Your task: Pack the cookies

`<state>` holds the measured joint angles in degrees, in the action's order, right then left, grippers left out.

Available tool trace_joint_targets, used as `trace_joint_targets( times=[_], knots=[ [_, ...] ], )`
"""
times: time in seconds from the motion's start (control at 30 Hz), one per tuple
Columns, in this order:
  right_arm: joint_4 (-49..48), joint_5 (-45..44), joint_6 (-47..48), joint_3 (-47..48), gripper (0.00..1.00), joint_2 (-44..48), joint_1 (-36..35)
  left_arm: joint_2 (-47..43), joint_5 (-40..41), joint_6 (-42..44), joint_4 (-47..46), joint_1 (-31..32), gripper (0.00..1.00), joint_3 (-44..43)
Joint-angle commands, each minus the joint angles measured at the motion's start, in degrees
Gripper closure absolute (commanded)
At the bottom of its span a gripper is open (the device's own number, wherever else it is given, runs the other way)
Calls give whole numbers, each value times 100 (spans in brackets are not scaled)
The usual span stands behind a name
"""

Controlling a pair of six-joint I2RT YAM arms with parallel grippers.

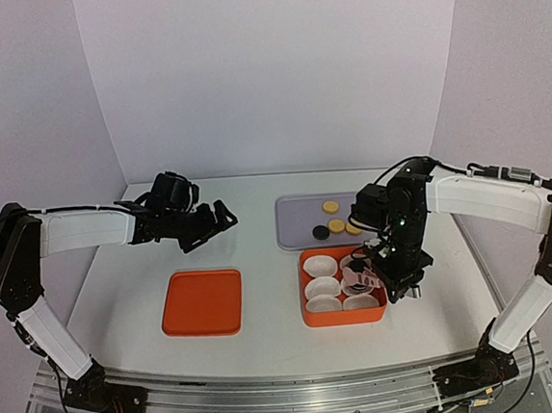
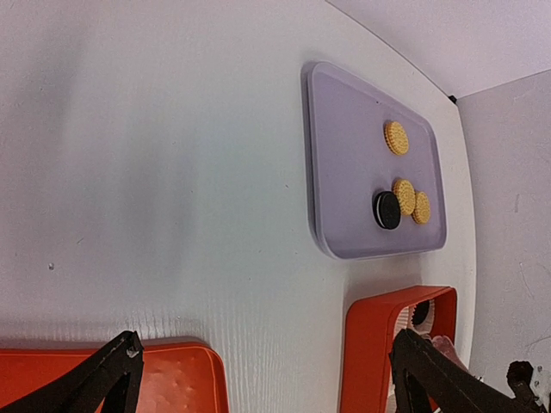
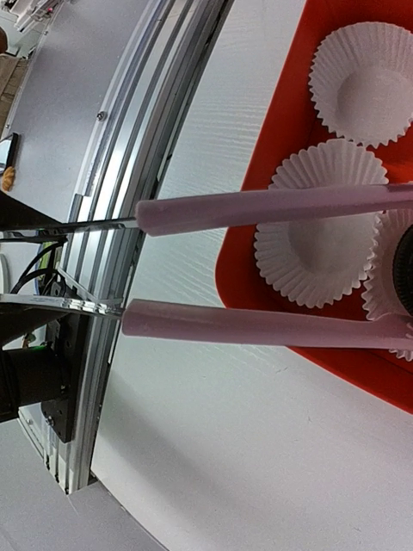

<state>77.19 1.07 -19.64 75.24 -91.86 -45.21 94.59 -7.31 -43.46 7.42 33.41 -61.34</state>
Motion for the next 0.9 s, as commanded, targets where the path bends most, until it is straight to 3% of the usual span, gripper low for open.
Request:
trace_joint_targets(
  times=[0.0, 0.23, 0.63, 0.87],
  knots=[
    [1834, -107, 6, -1, 100, -72, -33, -270, 131, 24, -153, -27, 0, 81],
    [1757, -107, 84, 43, 100, -202, -42, -327, 160, 12, -144, -27, 0, 120],
    [1711, -271, 37, 123, 77, -283, -73, -487, 244, -2, -124, -27, 0, 221],
    [1706, -228, 39, 162, 74, -241, -75, -536, 265, -5, -100, -26, 0, 242]
  ],
)
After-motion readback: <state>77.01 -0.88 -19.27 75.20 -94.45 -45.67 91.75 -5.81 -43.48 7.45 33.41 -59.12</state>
